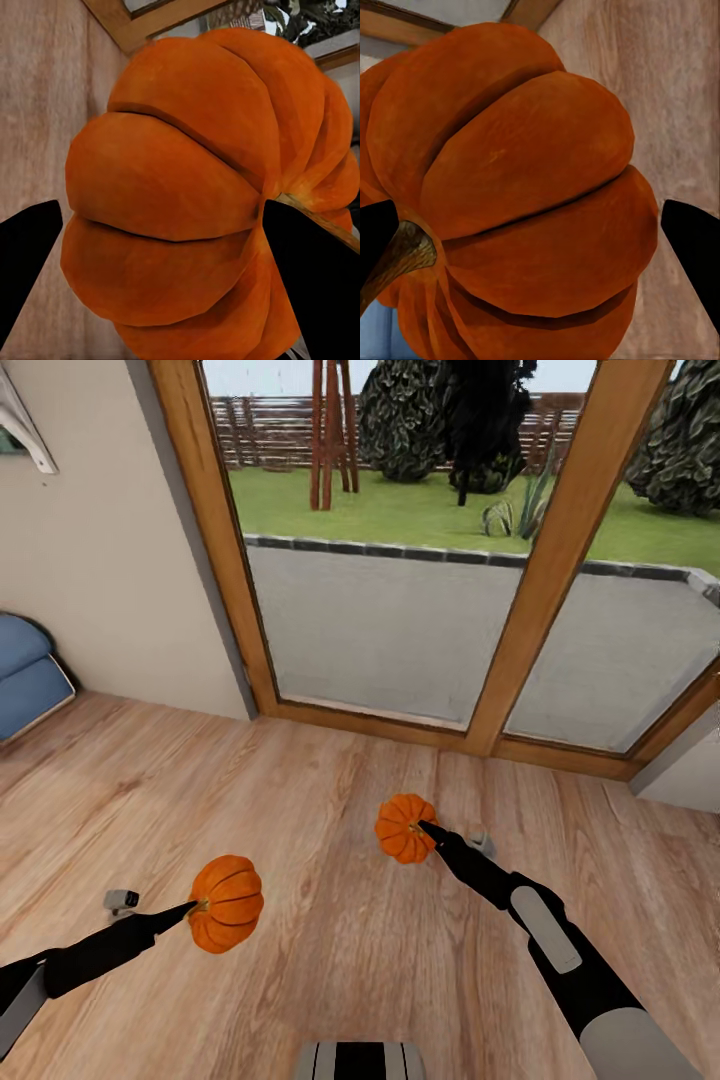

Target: Place each of the two pumpkins and all three candles from the living room inside a cabinet in the living room (use any cabinet), then make sure every cabinet is closed, and position the cauldron so it is next to a table in the living room.

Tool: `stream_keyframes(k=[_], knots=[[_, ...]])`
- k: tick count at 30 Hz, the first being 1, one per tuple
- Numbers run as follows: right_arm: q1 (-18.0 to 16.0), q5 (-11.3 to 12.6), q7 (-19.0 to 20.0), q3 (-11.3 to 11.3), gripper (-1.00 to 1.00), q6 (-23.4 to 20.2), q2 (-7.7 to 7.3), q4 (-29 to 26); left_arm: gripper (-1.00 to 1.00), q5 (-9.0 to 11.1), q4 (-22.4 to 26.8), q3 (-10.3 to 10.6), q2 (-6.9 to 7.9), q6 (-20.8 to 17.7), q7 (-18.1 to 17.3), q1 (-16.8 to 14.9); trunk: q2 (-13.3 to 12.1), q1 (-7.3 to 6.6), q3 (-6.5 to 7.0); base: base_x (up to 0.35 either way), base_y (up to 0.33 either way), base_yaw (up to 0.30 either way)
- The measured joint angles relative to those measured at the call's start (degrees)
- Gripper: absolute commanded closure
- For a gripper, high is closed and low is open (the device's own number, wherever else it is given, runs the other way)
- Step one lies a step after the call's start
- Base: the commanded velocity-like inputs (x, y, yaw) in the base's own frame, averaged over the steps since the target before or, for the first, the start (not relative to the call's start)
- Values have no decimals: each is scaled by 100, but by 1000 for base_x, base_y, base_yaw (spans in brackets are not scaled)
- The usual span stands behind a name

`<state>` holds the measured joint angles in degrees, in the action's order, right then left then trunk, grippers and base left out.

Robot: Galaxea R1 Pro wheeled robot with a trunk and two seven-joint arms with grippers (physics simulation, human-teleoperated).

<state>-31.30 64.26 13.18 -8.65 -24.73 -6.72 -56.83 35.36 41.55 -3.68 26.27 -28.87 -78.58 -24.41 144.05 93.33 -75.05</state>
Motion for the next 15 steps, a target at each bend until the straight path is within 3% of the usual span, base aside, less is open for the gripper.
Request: stream_keyframes(k=[5,15], knots=[[0,-8,-1,1,100,8,5,2,100,1,0,0,0,1,2,1,0,0,3,-326,0,81],[-2,-17,-3,-6,100,9,9,6,100,4,-1,-4,1,2,-10,2,0,0,29,-315,-43,259]])
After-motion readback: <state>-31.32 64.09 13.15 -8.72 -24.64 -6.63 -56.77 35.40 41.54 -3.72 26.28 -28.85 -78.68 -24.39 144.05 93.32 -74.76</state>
